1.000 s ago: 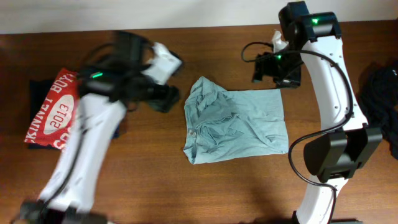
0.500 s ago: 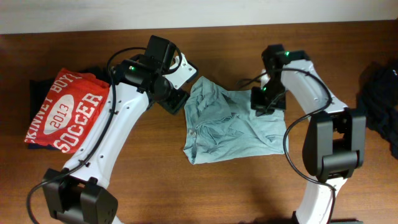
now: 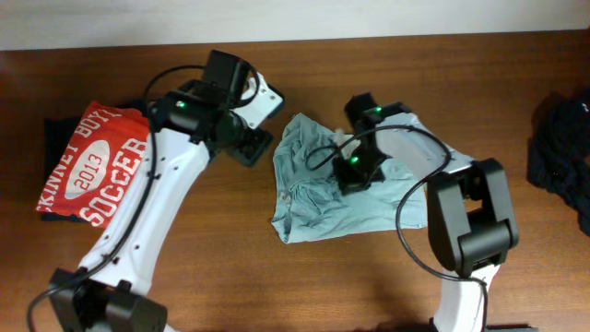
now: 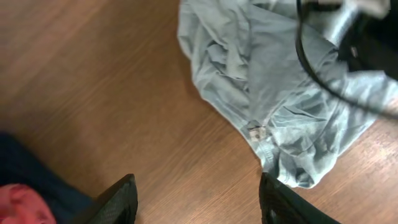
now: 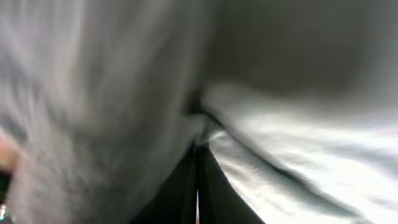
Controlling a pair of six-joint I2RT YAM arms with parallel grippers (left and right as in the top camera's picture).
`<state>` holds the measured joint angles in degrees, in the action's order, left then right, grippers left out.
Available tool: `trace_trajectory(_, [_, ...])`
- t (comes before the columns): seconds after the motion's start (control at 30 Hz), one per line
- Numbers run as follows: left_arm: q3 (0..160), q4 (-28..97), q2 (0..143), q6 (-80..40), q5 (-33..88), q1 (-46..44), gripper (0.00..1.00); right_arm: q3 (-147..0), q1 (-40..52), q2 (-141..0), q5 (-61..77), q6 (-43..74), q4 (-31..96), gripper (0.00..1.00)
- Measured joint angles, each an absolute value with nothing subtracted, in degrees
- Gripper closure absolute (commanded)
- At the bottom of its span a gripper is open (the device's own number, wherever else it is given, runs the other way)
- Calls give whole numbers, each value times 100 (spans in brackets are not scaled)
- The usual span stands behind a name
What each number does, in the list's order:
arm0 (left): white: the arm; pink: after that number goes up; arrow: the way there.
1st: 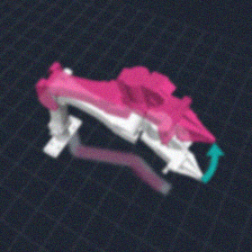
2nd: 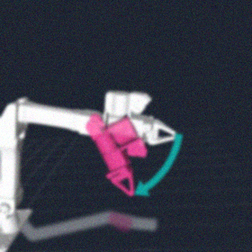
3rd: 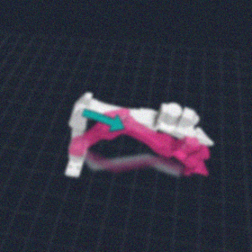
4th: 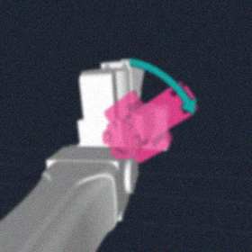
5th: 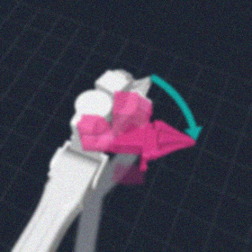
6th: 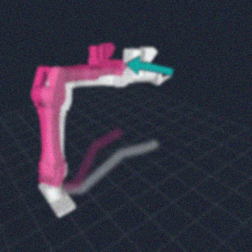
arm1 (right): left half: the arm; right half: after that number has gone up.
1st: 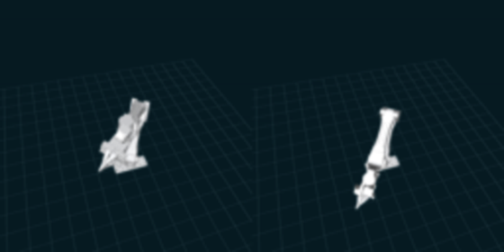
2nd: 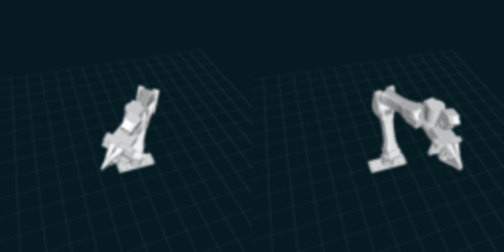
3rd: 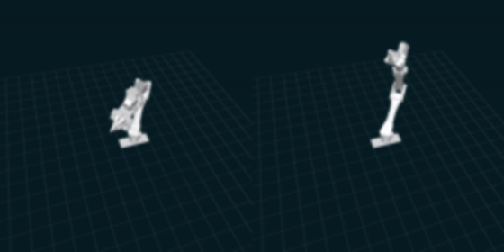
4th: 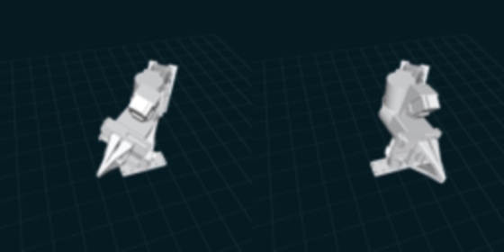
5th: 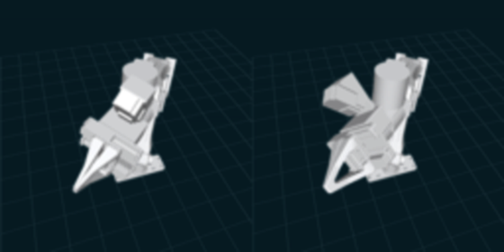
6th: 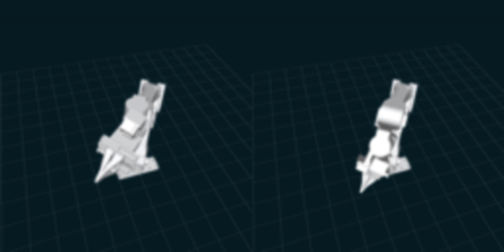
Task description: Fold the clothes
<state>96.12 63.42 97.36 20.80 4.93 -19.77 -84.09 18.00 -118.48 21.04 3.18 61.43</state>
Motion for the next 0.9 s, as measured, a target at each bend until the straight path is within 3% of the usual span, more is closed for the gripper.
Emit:
trace_trajectory(0.33, [9612,6344,9454,2058,443,-1758,32,-8337,2073,-11336,2154,187,6208,94])
trace_trajectory(0.47, [9612,6342,9450,2058,443,-1758,31,-8337,1900,-10691,1955,764,6001,62])
trace_trajectory(0.53, [9612,6342,9450,2058,443,-1758,31,-8344,1776,-10575,1914,1007,5951,39])
trace_trajectory(0.9, [9612,6342,9450,2058,390,-1758,28,-8344,1667,-10956,1826,1811,5664,41])
